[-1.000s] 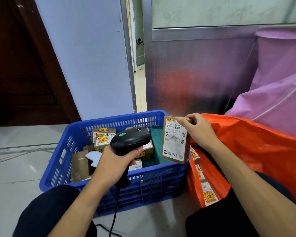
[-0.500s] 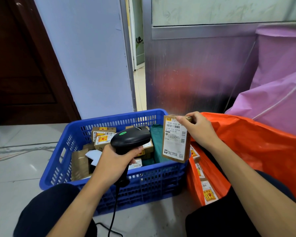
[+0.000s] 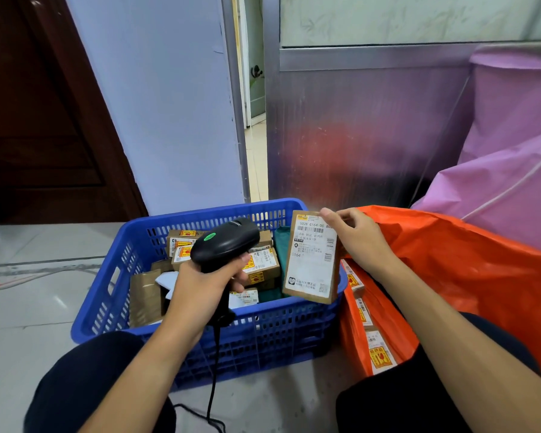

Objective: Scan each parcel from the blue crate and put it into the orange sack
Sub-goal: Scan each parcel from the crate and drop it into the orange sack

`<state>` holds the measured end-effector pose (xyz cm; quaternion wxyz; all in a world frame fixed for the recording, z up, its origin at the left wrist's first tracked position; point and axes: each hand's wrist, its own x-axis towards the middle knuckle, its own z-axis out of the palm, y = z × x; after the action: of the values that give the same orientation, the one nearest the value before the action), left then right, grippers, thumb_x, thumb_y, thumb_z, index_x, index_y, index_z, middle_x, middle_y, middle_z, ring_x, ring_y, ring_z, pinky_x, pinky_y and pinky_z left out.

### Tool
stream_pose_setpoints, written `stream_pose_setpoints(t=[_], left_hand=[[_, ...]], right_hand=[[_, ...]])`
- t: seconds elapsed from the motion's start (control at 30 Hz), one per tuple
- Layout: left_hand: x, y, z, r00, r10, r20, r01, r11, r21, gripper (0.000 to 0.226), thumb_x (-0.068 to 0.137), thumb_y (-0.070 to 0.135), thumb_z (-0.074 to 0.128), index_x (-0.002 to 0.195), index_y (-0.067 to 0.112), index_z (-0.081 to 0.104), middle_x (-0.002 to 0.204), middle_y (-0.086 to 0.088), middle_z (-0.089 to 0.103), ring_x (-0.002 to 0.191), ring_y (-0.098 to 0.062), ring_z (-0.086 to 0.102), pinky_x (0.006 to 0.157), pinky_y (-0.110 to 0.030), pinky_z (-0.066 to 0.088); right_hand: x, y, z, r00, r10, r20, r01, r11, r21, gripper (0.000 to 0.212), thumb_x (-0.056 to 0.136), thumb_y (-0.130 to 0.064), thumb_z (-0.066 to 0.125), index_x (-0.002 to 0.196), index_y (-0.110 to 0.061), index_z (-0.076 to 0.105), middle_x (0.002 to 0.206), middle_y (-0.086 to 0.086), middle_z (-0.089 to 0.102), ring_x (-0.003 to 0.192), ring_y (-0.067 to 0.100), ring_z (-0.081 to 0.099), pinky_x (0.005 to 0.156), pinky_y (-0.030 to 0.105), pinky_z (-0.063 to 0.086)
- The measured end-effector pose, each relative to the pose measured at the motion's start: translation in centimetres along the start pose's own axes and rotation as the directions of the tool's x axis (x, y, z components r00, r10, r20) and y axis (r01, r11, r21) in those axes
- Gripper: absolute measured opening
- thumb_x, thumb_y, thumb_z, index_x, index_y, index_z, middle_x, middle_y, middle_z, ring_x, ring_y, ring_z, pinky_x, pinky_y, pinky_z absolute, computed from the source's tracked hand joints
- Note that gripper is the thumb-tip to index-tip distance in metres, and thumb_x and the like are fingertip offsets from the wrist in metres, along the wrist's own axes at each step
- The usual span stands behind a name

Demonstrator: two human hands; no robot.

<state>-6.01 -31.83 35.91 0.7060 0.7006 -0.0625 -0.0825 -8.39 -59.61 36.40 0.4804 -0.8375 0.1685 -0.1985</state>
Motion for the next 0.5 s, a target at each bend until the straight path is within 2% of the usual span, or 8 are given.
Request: stream_pose_setpoints(t=[0.07,0.13,0.23,0.3,0.43,0.5], left_hand=[[0.3,-0.1,0.0,0.999,-0.04,-0.036,0.037,0.997,-0.064,0.018,0.089,0.021,0.081,0.104,0.012,0.077,0.079,-0.011,0.075,0.068,-0.02,0.068,0.082,-0.038,0.059],[0.7,-0.2,0.0,0.997,-0.071,-0.034,0.068,0.993,-0.096,0.019,0.09,0.023,0.08,0.105,0.012,0.076,0.082,-0.012,0.077,0.07,-0.021,0.069,0.089,-0.042,0.058],[1.0,-0.5,0.6,0.993,-0.114,0.002,0.114,0.988,-0.104,0.024,0.095,0.03,0.075,0.113,0.014,0.073,0.09,-0.012,0.081,0.07,-0.019,0.069,0.081,-0.038,0.058],[1.3,-0.7,1.1,0.99,-0.138,0.022,0.14,0.983,-0.123,0.024,0.097,0.029,0.072,0.116,0.014,0.071,0.092,-0.012,0.081,0.069,-0.019,0.067,0.076,-0.038,0.06],[1.6,-1.1,1.8,0.98,-0.195,0.041,0.198,0.97,-0.141,0.024,0.096,0.028,0.074,0.112,0.011,0.071,0.086,-0.011,0.078,0.068,-0.019,0.063,0.086,-0.046,0.058],[1.6,-1.3,1.9,0.977,-0.21,0.049,0.214,0.969,-0.121,0.032,0.091,0.034,0.079,0.109,0.009,0.074,0.079,-0.013,0.069,0.064,-0.018,0.061,0.084,-0.046,0.054]], right_hand=[[-0.2,-0.1,0.6,0.999,0.017,0.05,-0.02,0.998,0.056,0.051,0.09,-0.068,0.058,0.107,-0.02,0.067,0.096,-0.004,0.077,0.089,0.011,0.075,0.08,0.037,0.063],[-0.4,-0.5,1.3,0.996,0.037,0.086,-0.047,0.992,0.121,0.053,0.091,-0.066,0.058,0.106,-0.017,0.069,0.093,-0.004,0.078,0.086,0.013,0.076,0.073,0.034,0.063],[-0.8,-1.4,2.0,0.988,0.065,0.141,-0.096,0.97,0.223,0.05,0.097,-0.058,0.057,0.108,-0.011,0.069,0.089,-0.001,0.079,0.08,0.012,0.077,0.061,0.023,0.059],[-1.0,-1.6,2.2,0.981,0.081,0.176,-0.127,0.955,0.269,0.052,0.097,-0.059,0.055,0.11,-0.011,0.069,0.093,0.0,0.079,0.085,0.014,0.077,0.068,0.026,0.059],[-1.2,-1.7,2.2,0.971,0.095,0.22,-0.161,0.938,0.306,0.056,0.098,-0.061,0.05,0.114,-0.012,0.07,0.099,-0.001,0.079,0.091,0.012,0.077,0.073,0.023,0.053],[-1.2,-1.7,2.2,0.969,0.101,0.225,-0.171,0.934,0.314,0.058,0.098,-0.062,0.051,0.115,-0.011,0.07,0.099,-0.001,0.079,0.092,0.012,0.077,0.076,0.026,0.055]])
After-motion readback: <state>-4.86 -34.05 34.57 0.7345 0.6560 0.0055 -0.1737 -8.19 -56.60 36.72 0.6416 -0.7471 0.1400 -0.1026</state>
